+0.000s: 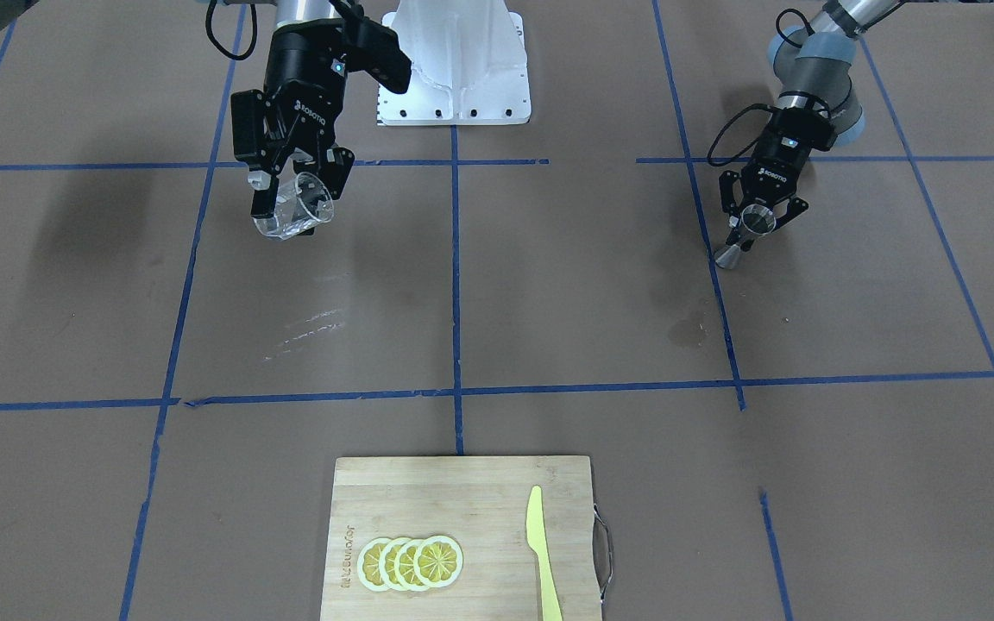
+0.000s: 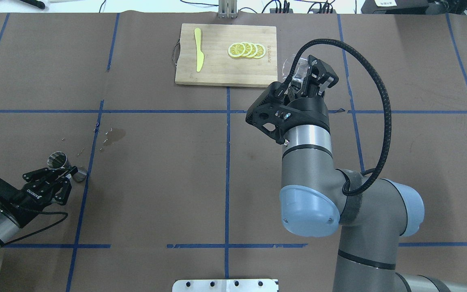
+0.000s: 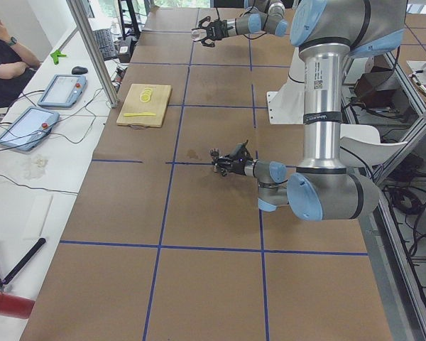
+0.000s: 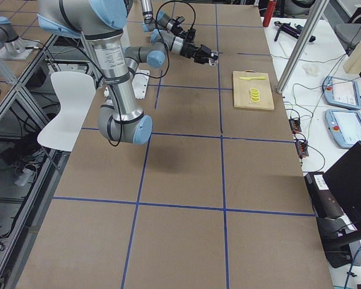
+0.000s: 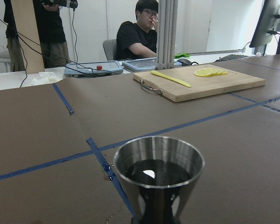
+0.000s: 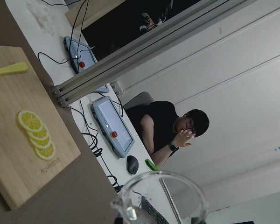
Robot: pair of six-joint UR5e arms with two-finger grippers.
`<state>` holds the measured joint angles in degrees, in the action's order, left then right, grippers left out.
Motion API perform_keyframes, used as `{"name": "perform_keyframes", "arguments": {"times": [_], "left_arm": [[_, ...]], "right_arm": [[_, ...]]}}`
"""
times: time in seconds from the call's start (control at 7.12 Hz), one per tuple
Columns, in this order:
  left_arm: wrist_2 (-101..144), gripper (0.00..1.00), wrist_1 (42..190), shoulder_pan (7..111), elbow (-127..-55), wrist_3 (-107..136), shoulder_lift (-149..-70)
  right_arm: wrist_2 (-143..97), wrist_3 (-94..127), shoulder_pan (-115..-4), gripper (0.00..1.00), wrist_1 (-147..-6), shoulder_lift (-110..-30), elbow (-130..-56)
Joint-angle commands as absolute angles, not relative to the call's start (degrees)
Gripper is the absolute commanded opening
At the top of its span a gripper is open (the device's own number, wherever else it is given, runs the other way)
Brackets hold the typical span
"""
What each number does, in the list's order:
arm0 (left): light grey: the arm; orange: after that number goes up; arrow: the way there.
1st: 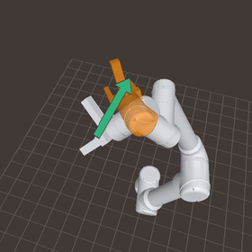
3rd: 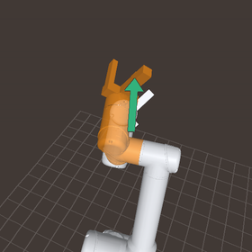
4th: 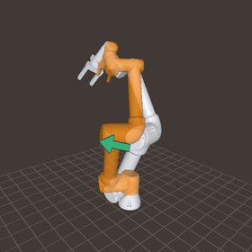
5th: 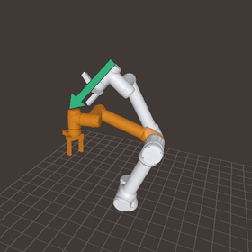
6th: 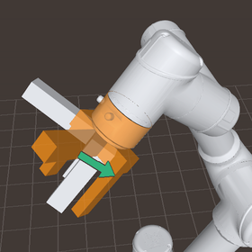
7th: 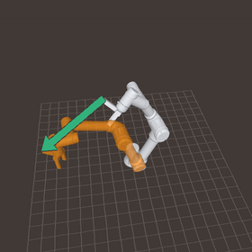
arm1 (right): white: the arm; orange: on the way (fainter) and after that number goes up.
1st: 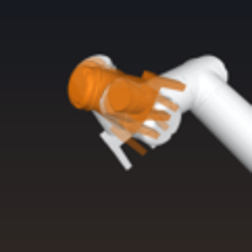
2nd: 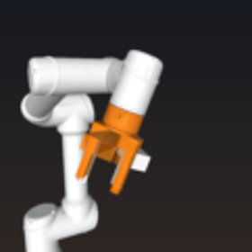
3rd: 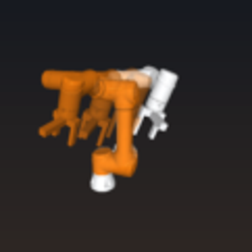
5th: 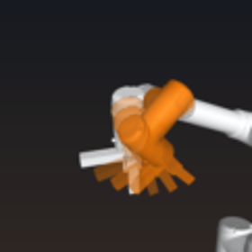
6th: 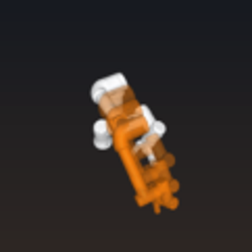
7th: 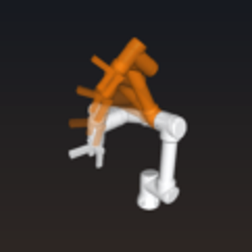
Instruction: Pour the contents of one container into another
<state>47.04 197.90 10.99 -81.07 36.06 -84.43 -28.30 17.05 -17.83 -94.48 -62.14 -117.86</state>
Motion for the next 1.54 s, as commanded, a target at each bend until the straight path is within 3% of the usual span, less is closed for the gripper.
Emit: {"name": "perform_keyframes", "arguments": {"times": [0.0, 0.28, 0.56, 0.84, 1.4], "left_arm": [[47.1, 0.30, 197.9, 11.0, -80.9, 36.0, -84.5], [47.1, 0.38, 198.0, 11.0, -80.9, 36.1, -84.5], [47.1, 0.66, 198.0, 11.0, -80.9, 36.1, -84.5], [46.9, 1.00, 198.6, 11.0, -80.9, 36.1, -84.5], [45.9, 1.00, 199.8, 11.6, -85.1, 36.2, -83.3]], "right_arm": [[-28.3, 17.1, -17.8, 0.00, -94.5, -62.1, -117.9], [-28.4, 17.1, -17.8, 0.00, -94.5, -62.1, -117.9], [-28.4, 17.1, -17.8, 0.00, -94.5, -62.1, -117.9], [-28.3, 17.1, -17.8, 0.00, -94.5, -62.0, -117.9], [-28.3, 17.0, -17.8, 0.00, -94.5, -62.0, -118.4]]}}
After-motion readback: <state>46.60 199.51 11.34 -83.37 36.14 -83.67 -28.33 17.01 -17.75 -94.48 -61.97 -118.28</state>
